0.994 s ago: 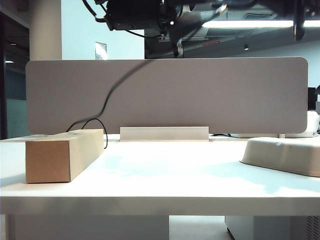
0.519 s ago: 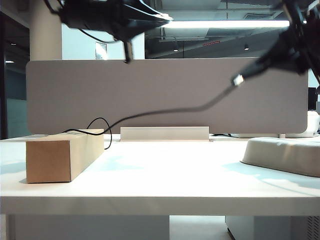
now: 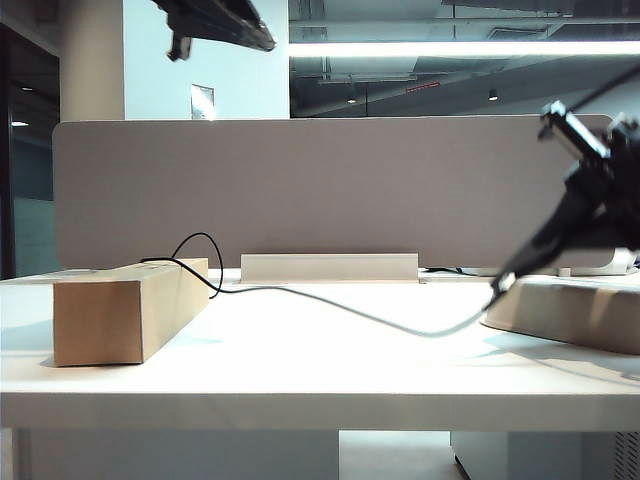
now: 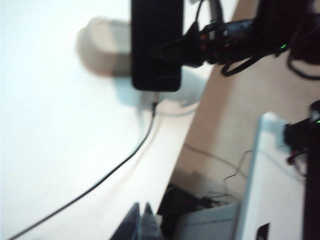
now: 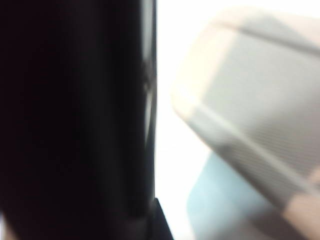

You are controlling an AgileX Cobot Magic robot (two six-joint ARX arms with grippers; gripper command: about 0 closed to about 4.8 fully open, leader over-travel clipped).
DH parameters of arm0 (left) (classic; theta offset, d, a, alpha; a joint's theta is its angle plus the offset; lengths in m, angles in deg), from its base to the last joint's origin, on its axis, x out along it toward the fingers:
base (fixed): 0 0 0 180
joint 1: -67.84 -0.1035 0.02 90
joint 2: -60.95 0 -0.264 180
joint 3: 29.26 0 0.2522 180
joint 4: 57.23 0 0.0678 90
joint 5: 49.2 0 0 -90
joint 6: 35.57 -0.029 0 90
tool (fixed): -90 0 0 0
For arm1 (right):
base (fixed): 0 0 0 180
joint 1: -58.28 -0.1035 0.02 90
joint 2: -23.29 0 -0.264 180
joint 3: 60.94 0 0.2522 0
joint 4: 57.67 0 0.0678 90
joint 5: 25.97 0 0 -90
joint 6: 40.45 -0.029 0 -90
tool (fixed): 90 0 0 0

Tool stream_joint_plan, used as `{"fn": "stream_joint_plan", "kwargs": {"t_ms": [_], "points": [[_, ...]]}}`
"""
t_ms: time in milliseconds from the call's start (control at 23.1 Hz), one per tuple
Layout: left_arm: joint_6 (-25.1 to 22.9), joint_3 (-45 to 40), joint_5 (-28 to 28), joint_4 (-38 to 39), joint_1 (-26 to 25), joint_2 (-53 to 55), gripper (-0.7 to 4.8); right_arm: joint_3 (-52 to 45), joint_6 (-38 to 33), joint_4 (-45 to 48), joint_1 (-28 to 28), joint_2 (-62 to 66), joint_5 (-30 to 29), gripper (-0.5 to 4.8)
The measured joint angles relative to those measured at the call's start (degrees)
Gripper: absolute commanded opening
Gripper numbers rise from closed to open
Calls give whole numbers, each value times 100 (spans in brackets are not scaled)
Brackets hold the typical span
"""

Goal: Pick up the charging cable and the phone, plug the charging cable into the charging port on the phone, and finally place them back on the table.

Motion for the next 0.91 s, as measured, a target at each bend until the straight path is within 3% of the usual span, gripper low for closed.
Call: {"fn": "stream_joint_plan", "kwargs": {"t_ms": [389,519,649,778,822,865,908], "points": [[0,-77,1360,83,9,-885,-6,17,13,-297,22,452,431,-1],[13,-940,1882,-304,0,-1665,-6,20,-13,-483,39,452,514,3],[205,-2083,2538,-1071,0,-2369,-6,50,70,-555,39,452,560,116],[426,-3200,2750,-1591,-7,-2920,-6,42,168,-706,42,452,605,143],[481,-3521,2745,-1648,0,-3056,-6,42,181,-706,42,452,588,184],[509,-3807,2741,-1696,9,-3132,-6,42,190,-726,42,452,573,263],[525,-4142,2747,-1834,4,-3193,-6,31,192,-833,42,455,544,290]]}}
